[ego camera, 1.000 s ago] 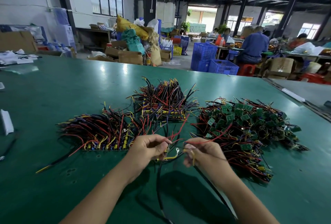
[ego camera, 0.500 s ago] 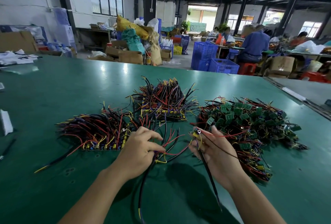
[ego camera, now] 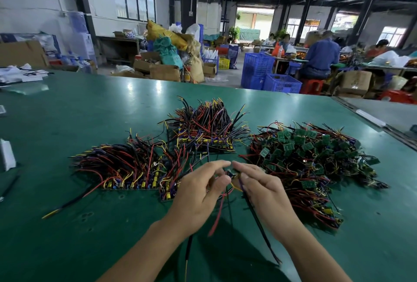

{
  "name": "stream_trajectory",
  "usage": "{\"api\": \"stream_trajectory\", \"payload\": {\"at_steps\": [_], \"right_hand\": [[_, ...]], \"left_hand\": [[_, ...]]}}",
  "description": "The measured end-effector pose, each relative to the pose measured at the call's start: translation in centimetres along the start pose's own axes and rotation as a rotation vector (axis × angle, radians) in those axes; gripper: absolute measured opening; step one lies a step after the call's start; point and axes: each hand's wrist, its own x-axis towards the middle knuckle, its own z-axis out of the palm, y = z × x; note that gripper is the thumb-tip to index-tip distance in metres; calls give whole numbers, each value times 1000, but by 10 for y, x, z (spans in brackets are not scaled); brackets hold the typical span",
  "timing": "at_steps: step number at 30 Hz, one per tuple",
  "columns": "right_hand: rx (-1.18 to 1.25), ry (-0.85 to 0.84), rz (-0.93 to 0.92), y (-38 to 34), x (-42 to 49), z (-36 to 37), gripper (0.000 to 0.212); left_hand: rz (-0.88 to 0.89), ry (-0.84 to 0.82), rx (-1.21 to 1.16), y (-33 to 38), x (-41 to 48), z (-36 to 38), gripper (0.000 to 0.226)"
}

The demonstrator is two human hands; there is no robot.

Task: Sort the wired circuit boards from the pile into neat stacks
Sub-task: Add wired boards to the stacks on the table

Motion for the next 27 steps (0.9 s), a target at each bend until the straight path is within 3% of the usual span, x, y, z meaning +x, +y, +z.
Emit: {"api": "stream_trajectory", "payload": {"at_steps": [5,8,11,17,19,22,27], "right_hand": [[37,-67,7,0,-3,9,39],[8,-44,-7,1,-2,8,48],[27,5,-21,4,-2,8,60],[57,-3,126,2,-7,16,24],[-61,-89,138,2,-10,17,17],[-467,-156,11,-1,-9,9,15],[-844,-261,-243,-6,-3,-9,36]], "left_hand": [[-111,1,-148,-5,3,-2,22],[-202,-131,-352,-8,5,-7,31],[-230,-197,-399,-8,6,-10,47],[-150,-124,-94,-13,5,-10,40],[-124,-94,-53,-14,4,-10,37],[-181,-52,33,-14,1,-10,35],[-190,42,109,-17,-1,-7,32]]}}
